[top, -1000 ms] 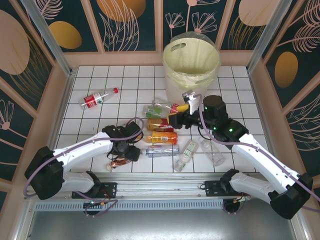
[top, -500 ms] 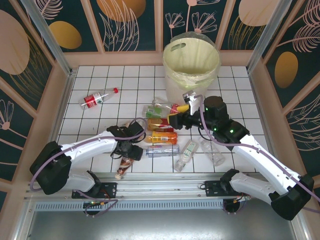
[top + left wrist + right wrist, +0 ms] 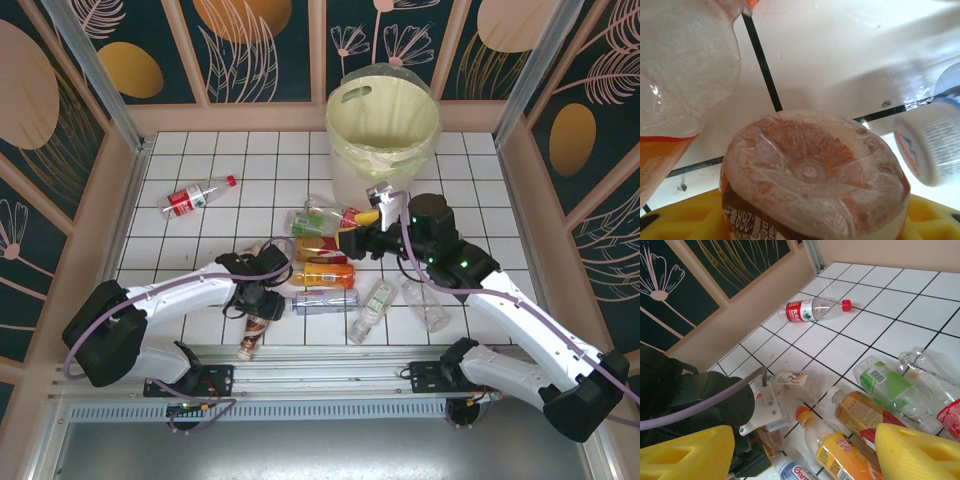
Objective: Put the plastic bottles in the bin
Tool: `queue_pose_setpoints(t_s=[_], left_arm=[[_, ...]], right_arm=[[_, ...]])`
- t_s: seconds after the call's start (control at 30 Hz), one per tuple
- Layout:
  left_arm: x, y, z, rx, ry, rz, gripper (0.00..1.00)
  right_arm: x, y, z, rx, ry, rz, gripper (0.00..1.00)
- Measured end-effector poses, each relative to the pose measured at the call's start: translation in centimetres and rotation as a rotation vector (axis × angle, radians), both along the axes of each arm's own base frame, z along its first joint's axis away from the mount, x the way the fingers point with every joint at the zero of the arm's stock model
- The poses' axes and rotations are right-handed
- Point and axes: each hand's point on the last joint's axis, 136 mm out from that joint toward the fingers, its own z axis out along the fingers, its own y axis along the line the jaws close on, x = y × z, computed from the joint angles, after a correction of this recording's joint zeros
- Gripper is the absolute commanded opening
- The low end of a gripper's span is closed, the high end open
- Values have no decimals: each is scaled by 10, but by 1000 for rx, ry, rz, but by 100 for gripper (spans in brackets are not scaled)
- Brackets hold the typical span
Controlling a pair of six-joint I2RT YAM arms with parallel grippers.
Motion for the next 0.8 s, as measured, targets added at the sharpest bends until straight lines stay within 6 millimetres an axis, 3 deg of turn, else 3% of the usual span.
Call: queue_pose_setpoints(t_s=[0.17, 0.43, 0.53, 0.8], left_arm=[[16, -20, 27, -80, -57, -3, 52], [60, -78, 123, -334, -232, -24, 52], [74, -93, 149, -430, -282, -25, 50], [116, -116, 176, -619, -348, 34, 50]], right_arm=[[0, -1, -7, -3, 20, -9, 75], [14, -14, -11, 36, 60, -151, 74], [12, -16, -8, 68, 72, -165, 75], [-16, -11, 11, 139, 76, -41, 75]])
